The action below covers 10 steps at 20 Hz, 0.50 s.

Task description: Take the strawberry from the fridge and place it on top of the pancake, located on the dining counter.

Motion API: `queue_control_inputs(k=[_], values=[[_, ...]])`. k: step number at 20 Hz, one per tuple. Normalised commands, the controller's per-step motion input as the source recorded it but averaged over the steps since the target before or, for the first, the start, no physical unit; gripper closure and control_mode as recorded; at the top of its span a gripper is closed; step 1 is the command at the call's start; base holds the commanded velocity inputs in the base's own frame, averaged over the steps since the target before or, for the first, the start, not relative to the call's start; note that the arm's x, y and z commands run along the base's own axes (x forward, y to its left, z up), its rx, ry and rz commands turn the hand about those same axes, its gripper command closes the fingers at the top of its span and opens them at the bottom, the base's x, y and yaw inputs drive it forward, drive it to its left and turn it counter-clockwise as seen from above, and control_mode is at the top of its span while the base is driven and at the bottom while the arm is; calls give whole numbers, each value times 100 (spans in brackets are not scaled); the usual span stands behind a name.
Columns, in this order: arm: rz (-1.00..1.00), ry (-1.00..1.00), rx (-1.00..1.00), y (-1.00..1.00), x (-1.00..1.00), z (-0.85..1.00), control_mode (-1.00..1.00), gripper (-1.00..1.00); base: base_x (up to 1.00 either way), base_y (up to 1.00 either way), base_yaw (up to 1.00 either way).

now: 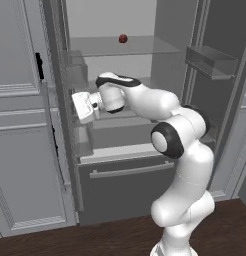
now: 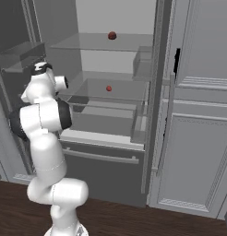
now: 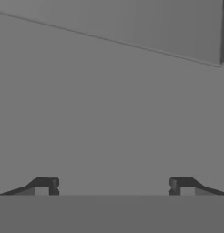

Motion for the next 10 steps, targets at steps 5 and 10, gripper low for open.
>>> queue_control_inputs(k=[5,10], values=[[0,-6,0,14,0,0,-100,-100,0,0,0],[0,-8,1,-59,0,0,-100,-100,0,0,0]])
